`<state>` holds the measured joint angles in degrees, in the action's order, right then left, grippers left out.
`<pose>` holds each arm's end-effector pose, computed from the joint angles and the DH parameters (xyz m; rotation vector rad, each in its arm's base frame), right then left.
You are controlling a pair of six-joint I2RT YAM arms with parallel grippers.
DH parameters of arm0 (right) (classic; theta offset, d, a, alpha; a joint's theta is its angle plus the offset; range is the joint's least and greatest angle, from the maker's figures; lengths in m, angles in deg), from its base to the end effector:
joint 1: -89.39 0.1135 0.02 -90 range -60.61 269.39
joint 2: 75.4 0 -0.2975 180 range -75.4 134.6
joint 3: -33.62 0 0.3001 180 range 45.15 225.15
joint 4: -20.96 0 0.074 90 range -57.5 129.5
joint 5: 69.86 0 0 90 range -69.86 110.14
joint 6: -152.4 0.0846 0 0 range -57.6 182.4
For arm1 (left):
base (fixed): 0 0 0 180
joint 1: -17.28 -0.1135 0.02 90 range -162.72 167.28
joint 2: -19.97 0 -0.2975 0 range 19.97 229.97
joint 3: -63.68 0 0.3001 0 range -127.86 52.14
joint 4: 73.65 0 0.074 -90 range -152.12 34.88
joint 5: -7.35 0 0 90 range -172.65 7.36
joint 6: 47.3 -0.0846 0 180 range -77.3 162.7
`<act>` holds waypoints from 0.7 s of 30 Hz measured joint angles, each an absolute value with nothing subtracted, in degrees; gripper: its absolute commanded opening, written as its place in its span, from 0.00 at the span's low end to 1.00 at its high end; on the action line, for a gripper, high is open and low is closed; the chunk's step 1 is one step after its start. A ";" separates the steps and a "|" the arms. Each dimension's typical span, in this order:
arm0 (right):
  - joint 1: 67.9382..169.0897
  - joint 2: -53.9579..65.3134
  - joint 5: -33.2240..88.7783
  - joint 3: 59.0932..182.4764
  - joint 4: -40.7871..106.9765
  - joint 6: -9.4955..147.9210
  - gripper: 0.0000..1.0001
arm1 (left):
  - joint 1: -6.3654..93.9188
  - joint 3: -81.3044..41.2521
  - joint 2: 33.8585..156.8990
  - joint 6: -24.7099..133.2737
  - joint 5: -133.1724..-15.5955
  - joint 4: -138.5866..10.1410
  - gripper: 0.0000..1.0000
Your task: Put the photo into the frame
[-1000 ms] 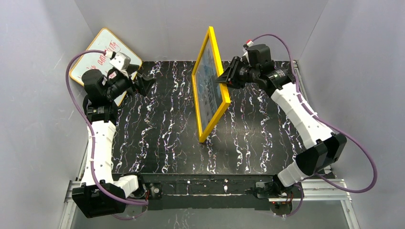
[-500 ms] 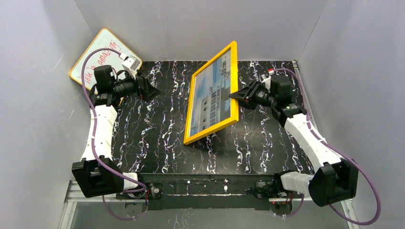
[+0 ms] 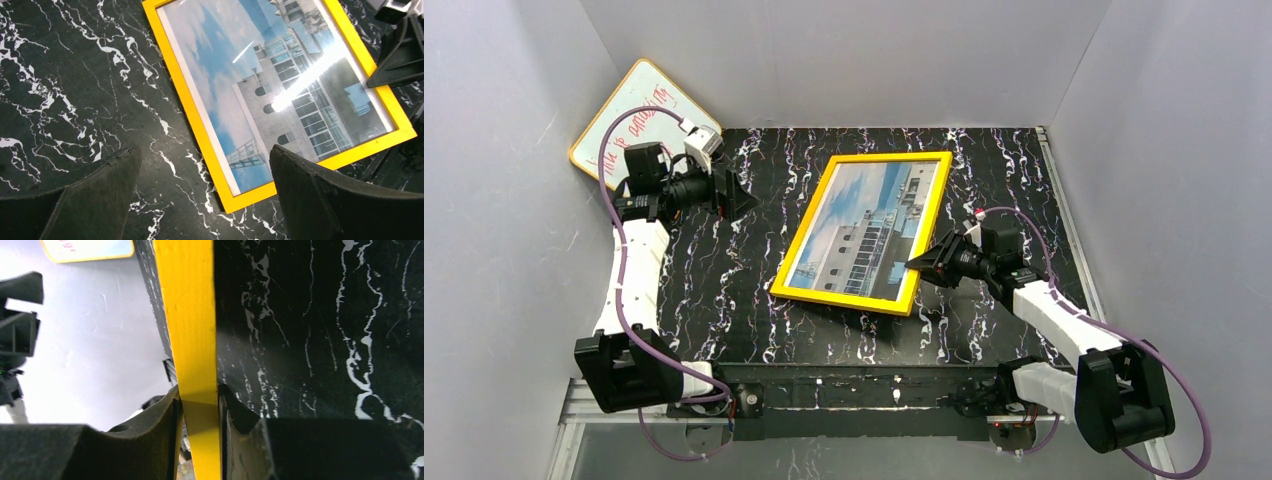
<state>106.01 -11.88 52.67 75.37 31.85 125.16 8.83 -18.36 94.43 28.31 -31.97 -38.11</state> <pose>0.2633 0.1261 0.1901 0.5778 2.3165 1.3526 0.3563 -0.0132 0.3799 0.6219 1.8199 -0.6383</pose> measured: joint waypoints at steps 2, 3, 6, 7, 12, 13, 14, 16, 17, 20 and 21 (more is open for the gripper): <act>105.99 -11.88 53.17 74.14 30.87 123.19 0.01 | 8.83 -18.33 95.02 26.67 -32.78 -37.06 0.98; 105.99 -11.79 53.44 73.40 30.43 122.43 0.01 | 8.83 -18.31 95.61 25.97 -33.26 -36.38 0.98; 105.97 -9.41 55.12 71.08 30.04 119.30 0.01 | 8.81 -18.05 97.73 24.51 -35.14 -34.59 0.98; 105.94 -8.03 55.51 70.69 30.00 118.23 0.01 | 8.81 -17.66 98.25 24.22 -35.90 -34.09 0.98; 105.90 -0.47 57.65 70.56 29.93 113.01 0.01 | 8.81 -14.71 98.01 22.54 -38.77 -32.25 0.98; 105.90 1.46 57.98 70.67 29.95 111.87 0.01 | 8.81 -14.14 97.90 22.12 -39.12 -32.03 0.98; 105.90 3.36 58.27 70.87 30.06 110.82 0.01 | 8.81 -13.64 97.86 21.69 -39.58 -31.77 0.98; 105.92 6.37 58.57 71.30 30.54 108.94 0.01 | 8.81 -12.83 97.86 20.88 -40.30 -31.62 0.98; 105.92 7.66 58.68 71.63 30.89 108.02 0.01 | 8.81 -12.32 97.86 20.40 -40.73 -31.68 0.98; 105.94 10.57 58.97 73.71 33.52 105.29 0.01 | 8.81 -10.88 98.08 18.50 -42.59 -31.64 0.98; 105.97 11.25 58.94 74.69 34.72 104.37 0.03 | 8.81 -10.44 98.25 17.77 -43.14 -31.75 0.98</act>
<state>105.97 11.25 58.94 74.69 34.72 104.37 8.81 -10.44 98.25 17.77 -43.14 -31.75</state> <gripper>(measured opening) 0.383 0.981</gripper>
